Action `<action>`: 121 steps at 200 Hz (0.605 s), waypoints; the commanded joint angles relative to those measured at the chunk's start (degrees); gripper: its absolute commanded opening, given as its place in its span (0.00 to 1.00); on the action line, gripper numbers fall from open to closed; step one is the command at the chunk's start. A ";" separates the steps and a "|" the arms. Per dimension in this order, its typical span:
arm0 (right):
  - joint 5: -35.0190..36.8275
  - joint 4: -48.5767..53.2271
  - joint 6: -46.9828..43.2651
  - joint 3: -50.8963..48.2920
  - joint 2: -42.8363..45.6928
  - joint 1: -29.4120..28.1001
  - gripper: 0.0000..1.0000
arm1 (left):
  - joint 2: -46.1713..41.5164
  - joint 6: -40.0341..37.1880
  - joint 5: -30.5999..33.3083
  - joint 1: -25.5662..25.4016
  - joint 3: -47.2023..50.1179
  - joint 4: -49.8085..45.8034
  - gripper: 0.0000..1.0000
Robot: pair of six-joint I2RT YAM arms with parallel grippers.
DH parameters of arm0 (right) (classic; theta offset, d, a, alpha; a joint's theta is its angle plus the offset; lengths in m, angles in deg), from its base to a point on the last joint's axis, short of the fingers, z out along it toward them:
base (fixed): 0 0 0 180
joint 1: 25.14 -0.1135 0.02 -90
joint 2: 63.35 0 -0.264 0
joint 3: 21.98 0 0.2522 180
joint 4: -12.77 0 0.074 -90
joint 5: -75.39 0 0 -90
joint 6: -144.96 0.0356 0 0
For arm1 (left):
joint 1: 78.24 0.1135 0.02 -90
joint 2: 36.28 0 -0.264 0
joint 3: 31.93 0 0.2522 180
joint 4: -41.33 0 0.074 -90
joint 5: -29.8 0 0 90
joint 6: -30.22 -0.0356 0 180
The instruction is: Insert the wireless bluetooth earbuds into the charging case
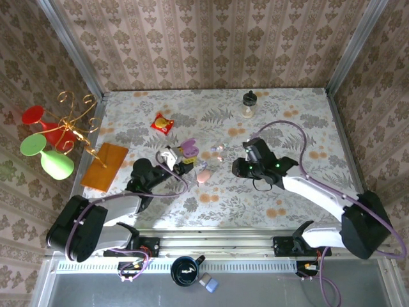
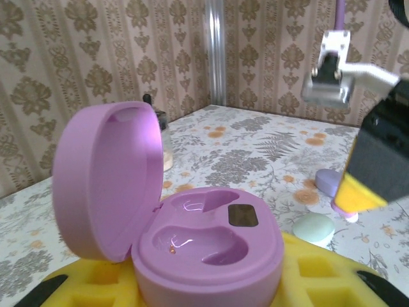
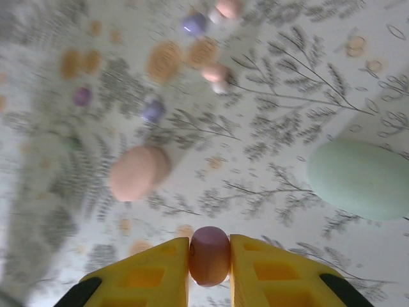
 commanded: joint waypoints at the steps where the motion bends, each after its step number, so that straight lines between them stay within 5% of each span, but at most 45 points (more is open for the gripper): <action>1: -10.69 -8.99 1.84 -2.15 4.35 0.70 0.23 | 2.13 -2.76 -3.03 -1.56 -2.13 1.18 0.27; 42: -19.35 -17.09 3.12 -2.25 7.08 0.56 0.23 | 7.29 -3.45 -6.55 -4.56 -4.00 6.33 0.26; 121: -18.21 -20.43 3.33 4.42 2.12 -3.19 0.22 | 12.31 -6.71 -2.56 -8.96 -6.23 9.05 0.26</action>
